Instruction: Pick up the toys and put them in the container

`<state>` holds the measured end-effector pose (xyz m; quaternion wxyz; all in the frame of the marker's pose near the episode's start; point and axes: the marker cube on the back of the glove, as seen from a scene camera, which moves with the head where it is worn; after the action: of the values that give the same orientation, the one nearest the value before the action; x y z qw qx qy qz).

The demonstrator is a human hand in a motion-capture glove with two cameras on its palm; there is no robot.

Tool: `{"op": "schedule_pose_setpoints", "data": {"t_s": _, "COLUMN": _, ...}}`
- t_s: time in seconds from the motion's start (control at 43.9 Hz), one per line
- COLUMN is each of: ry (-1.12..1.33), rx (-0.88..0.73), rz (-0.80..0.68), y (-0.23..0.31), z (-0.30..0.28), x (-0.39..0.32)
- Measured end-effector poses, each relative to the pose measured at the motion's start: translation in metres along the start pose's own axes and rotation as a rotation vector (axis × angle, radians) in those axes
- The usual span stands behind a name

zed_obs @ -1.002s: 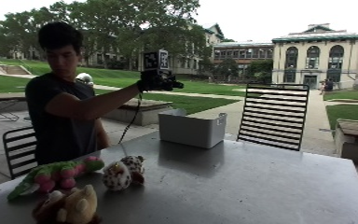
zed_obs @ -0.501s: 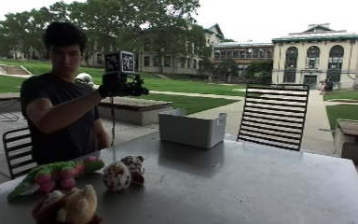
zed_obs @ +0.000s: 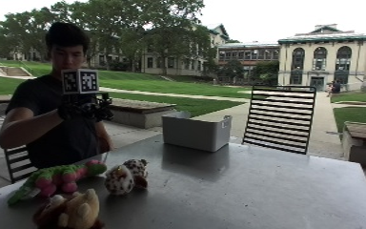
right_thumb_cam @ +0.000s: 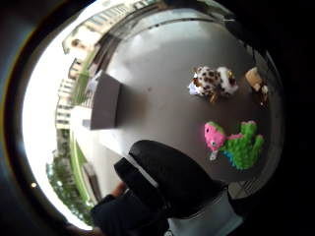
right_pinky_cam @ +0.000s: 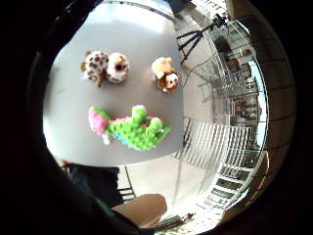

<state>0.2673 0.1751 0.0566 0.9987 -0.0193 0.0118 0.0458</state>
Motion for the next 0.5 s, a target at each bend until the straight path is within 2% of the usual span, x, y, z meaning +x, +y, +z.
{"op": "schedule_pose_setpoints", "data": {"t_s": 0.501, "ry": 0.0, "rx": -0.118, "rz": 0.071, "y": 0.041, "z": 0.134, "x": 0.086}}
